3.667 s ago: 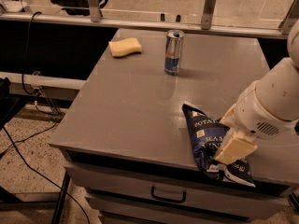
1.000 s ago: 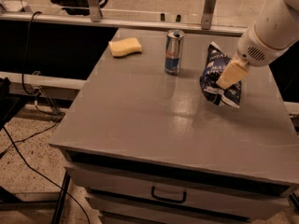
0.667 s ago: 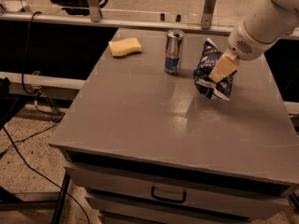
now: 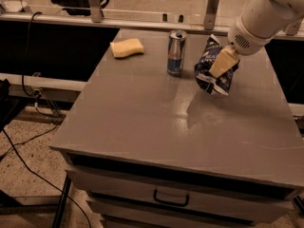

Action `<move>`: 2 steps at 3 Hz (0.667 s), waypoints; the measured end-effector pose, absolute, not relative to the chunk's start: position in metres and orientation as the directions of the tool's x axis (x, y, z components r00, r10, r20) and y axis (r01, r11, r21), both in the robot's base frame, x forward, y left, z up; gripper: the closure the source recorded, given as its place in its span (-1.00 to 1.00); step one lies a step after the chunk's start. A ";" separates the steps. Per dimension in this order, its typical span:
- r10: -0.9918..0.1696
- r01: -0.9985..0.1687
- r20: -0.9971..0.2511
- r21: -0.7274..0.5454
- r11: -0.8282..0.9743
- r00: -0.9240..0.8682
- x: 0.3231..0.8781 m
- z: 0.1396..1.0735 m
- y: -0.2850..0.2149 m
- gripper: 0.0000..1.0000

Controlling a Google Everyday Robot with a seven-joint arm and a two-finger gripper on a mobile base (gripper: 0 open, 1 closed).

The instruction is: Move blue chip bag near redbull can

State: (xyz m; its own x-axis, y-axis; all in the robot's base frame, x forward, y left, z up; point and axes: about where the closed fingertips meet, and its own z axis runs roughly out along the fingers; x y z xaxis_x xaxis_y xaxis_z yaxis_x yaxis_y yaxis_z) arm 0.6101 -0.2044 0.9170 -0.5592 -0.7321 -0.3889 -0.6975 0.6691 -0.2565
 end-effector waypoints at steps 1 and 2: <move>-0.733 -0.698 -0.388 -0.257 0.669 -0.559 0.609 0.917 -0.204 0.16; -0.733 -0.699 -0.388 -0.257 0.668 -0.558 0.609 0.917 -0.204 -0.46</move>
Offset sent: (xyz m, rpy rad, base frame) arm -0.0006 0.0002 0.0000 -0.0006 0.0001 0.0003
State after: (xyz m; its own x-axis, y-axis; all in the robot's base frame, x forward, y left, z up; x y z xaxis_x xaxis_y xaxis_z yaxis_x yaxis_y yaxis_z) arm 0.6089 -0.2037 0.9171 -0.5583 -0.7335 -0.3877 -0.6985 0.6677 -0.2572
